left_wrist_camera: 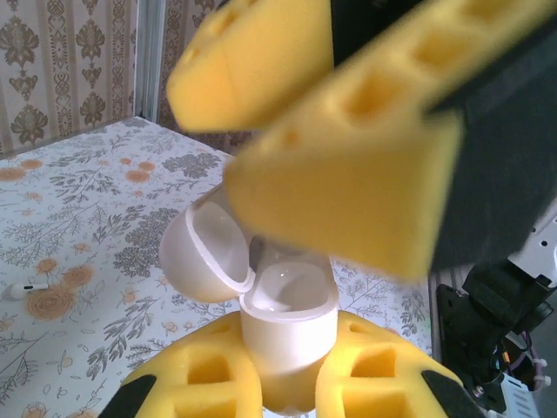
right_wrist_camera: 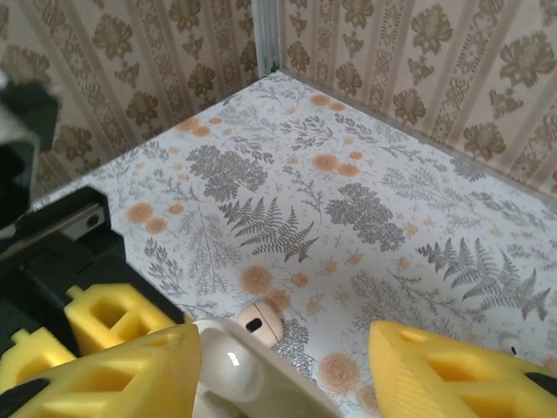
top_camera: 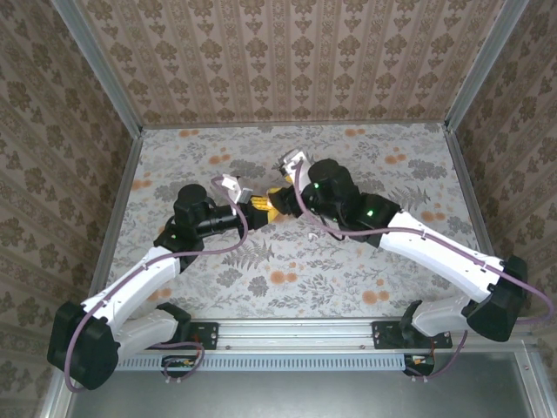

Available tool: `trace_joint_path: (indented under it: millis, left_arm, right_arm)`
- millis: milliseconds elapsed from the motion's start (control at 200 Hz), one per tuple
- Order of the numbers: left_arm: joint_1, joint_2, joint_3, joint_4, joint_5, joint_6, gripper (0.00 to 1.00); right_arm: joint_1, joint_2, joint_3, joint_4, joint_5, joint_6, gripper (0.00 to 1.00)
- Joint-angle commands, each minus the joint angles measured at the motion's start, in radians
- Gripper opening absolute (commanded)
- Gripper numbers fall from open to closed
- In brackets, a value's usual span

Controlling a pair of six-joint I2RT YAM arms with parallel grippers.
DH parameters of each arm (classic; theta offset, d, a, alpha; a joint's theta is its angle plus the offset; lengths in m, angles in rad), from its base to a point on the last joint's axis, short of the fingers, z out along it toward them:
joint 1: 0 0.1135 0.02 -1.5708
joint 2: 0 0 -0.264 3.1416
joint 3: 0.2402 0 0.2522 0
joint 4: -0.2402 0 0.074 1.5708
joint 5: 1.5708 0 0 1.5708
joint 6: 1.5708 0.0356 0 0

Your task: Insert wireless bluetooth earbuds into charging case

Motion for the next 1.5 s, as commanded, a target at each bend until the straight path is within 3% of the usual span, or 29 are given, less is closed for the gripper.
trace_joint_path:
  millis: [0,175,425,605,765,1040,1495]
  left_arm:
    - [-0.008,0.013,0.012,0.044,0.003,0.02,0.0]
    - [0.005,0.028,-0.013,0.036,-0.023,0.042,0.0]
    - [0.039,0.025,-0.029,-0.044,-0.036,0.103,0.0]
    - [0.049,0.018,-0.046,-0.084,-0.04,0.134,0.0]
    - [0.049,0.007,-0.057,-0.098,-0.042,0.134,0.0]
    - [0.045,-0.037,-0.096,-0.115,-0.077,0.128,0.0]
    - [0.045,-0.095,-0.121,-0.158,-0.095,0.148,0.0]
  right_arm:
    - [-0.056,-0.037,0.05,-0.049,-0.106,0.144,0.54]
    - [-0.167,-0.056,0.013,-0.054,-0.204,0.28,0.54]
    - [-0.277,-0.089,-0.002,-0.224,-0.183,0.395,0.55]
    - [-0.36,0.003,-0.014,-0.414,-0.311,0.306,0.56]
    - [-0.343,0.191,-0.004,-0.545,-0.244,0.29,0.47]
    - [-0.16,0.352,-0.079,-0.415,-0.013,0.482,0.43]
    - [-0.101,0.541,-0.018,-0.427,0.077,0.57,0.34]
